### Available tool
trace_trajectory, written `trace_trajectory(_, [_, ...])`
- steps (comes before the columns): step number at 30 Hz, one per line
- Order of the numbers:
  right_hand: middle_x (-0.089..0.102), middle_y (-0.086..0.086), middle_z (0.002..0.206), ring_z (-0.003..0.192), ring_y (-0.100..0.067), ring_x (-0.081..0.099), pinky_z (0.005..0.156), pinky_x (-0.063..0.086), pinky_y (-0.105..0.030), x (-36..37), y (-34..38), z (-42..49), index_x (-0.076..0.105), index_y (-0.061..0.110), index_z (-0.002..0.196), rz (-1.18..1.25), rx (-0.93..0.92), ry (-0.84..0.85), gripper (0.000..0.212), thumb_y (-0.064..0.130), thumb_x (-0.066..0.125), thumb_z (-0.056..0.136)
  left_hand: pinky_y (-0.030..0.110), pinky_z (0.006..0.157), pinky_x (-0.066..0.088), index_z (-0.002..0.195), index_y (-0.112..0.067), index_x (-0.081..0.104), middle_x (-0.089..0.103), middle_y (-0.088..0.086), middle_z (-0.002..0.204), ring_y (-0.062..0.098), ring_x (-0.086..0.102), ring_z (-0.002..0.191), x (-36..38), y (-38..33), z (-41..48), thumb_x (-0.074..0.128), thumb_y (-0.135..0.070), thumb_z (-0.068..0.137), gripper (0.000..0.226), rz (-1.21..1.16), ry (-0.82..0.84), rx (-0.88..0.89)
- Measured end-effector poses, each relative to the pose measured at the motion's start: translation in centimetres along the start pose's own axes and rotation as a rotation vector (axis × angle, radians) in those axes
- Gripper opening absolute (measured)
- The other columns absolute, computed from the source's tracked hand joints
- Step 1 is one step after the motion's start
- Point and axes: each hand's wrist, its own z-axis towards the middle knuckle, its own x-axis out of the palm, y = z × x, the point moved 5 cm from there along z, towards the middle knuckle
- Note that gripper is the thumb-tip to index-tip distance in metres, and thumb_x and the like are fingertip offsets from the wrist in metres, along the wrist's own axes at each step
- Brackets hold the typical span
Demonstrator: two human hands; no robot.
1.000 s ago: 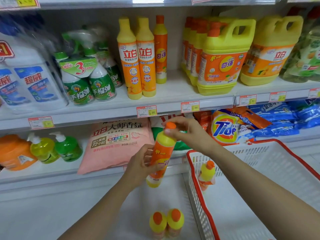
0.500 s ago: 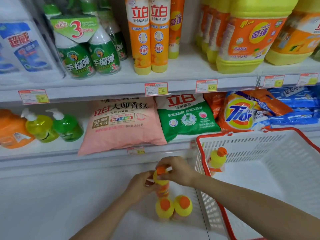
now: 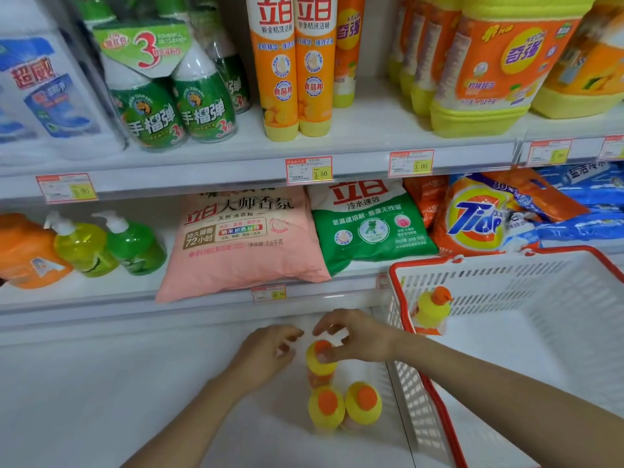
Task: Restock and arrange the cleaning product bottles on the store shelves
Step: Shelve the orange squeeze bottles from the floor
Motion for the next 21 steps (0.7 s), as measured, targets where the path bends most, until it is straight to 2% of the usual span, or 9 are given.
trace_trajectory(2, [0.065,0.001,0.12,0.11,-0.009,0.06,0.091,0.054,-0.03,-2.7,1.4,-0.3,0.067,0.018,0.119,0.024,-0.025,-0.069,0.039,0.033,0.078,0.084,0.029,0.091,0.049,0.12,-0.026,0.067,0.066,-0.008,0.115,0.01,0.063,0.101,-3.3,-2.2,0.4,0.058,-0.018,0.089,0.033,0.038,-0.213,0.095])
trace_trajectory(5, [0.072,0.003,0.105,0.096,-0.009,0.067,0.086,0.057,-0.031,-8.9,4.9,-0.7,0.071,0.014,0.11,0.127,-0.146,-0.276,0.026,0.026,0.075,0.087,0.029,0.085,0.049,0.117,-0.023,0.069,0.063,-0.007,0.113,0.012,0.058,0.102,-8.7,-7.3,1.2,0.054,-0.022,0.091,0.03,0.171,-0.501,0.319])
trace_trajectory(7, [0.074,-0.002,0.096,0.09,-0.017,0.07,0.085,0.057,-0.035,-13.5,7.4,-1.1,0.072,0.015,0.103,0.204,-0.238,-0.438,0.014,0.021,0.071,0.09,0.035,0.092,0.046,0.119,-0.017,0.067,0.063,0.002,0.12,0.021,0.055,0.111,-12.0,-11.0,1.9,0.05,-0.023,0.089,0.035,0.324,-0.683,0.491])
trace_trajectory(9, [0.074,-0.012,0.093,0.09,-0.029,0.071,0.086,0.058,-0.042,-17.9,9.6,-1.3,0.071,0.009,0.1,0.31,-0.312,-0.596,0.01,0.015,0.067,0.093,0.043,0.106,0.037,0.125,-0.014,0.063,0.058,0.008,0.131,0.028,0.048,0.125,-14.9,-13.7,2.9,0.055,-0.02,0.089,0.038,0.436,-0.786,0.552])
trace_trajectory(11, [0.072,-0.016,0.088,0.085,-0.032,0.071,0.085,0.058,-0.047,-22.1,11.4,-0.9,0.068,0.005,0.099,0.331,-0.376,-0.752,0.011,0.014,0.065,0.094,0.049,0.117,0.026,0.135,-0.016,0.056,0.048,0.011,0.146,0.031,0.036,0.139,-17.0,-15.5,4.3,0.054,-0.025,0.093,0.043,0.541,-0.815,0.507])
trace_trajectory(13, [0.069,-0.006,0.084,0.083,-0.028,0.07,0.085,0.057,-0.05,-25.7,12.4,0.5,0.064,0.011,0.103,0.313,-0.401,-0.877,0.013,0.02,0.064,0.094,0.052,0.121,0.016,0.145,-0.02,0.045,0.036,0.011,0.155,0.032,0.025,0.147,-18.2,-16.2,6.0,0.04,-0.038,0.097,0.052,0.612,-0.771,0.45])
trace_trajectory(15, [0.064,0.002,0.091,0.088,-0.02,0.065,0.09,0.053,-0.049,-28.6,12.4,2.9,0.059,0.013,0.112,0.283,-0.355,-0.946,0.023,0.026,0.063,0.093,0.054,0.121,0.013,0.151,-0.021,0.036,0.026,0.011,0.16,0.032,0.018,0.15,-18.6,-15.8,7.7,0.034,-0.043,0.096,0.059,0.652,-0.703,0.397])
trace_trajectory(19, [0.053,-0.01,0.137,0.12,-0.018,0.051,0.108,0.043,-0.04,-32.5,11.4,8.1,0.038,0.005,0.143,0.367,-0.149,-0.933,0.056,0.03,0.059,0.098,0.054,0.121,0.011,0.154,-0.022,0.027,0.02,0.01,0.162,0.032,0.012,0.151,-18.3,-14.5,9.5,0.052,-0.042,0.096,0.066,0.694,-0.695,0.36])
trace_trajectory(21, [0.039,-0.012,0.153,0.136,-0.026,0.043,0.11,0.041,-0.039,-33.8,11.4,10.4,0.026,0.009,0.151,0.419,-0.123,-0.884,0.067,0.032,0.059,0.099,0.05,0.122,0.007,0.155,-0.024,0.023,0.018,0.008,0.163,0.03,0.01,0.151,-18.2,-14.4,9.7,0.041,-0.046,0.097,0.064,0.715,-0.719,0.367])
